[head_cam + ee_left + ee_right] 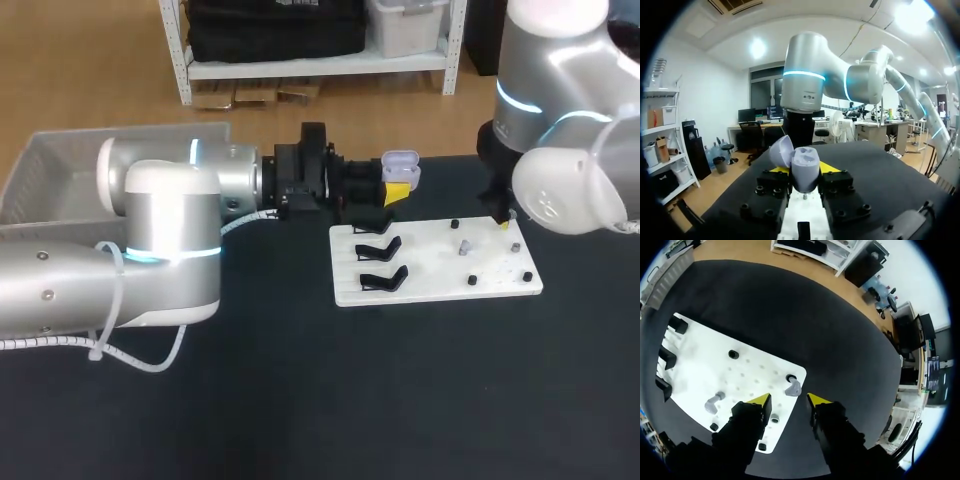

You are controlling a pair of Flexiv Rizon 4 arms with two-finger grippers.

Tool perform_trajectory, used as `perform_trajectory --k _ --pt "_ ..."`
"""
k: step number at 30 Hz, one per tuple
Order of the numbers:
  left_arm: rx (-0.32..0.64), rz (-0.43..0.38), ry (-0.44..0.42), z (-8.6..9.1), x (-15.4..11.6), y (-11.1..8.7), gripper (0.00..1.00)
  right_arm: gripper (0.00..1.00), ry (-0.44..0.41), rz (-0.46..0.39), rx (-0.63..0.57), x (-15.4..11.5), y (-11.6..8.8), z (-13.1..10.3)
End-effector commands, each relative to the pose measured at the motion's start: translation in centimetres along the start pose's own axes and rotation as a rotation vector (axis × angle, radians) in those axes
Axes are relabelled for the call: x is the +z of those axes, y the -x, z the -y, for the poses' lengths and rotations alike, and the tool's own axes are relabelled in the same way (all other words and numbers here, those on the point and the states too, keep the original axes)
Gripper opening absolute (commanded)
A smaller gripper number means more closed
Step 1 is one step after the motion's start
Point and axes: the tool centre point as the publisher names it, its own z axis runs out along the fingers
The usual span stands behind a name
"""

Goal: Pick up each earbud case from the left stands, insert the matching earbuds, close the lid, and place the case in the box.

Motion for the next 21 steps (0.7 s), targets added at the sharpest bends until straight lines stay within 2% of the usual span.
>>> perform_trajectory --k 1,21 --pt "0.003 0.005 0.003 0.01 0.02 -0.1 0.0 0.43 -0.003 -0.007 0.003 0.43 0.48 0.14" --pt "0.003 0.005 0.003 0.01 0.02 -0.1 0.0 0.3 -0.019 -0.019 0.01 0.93 1.07 0.35"
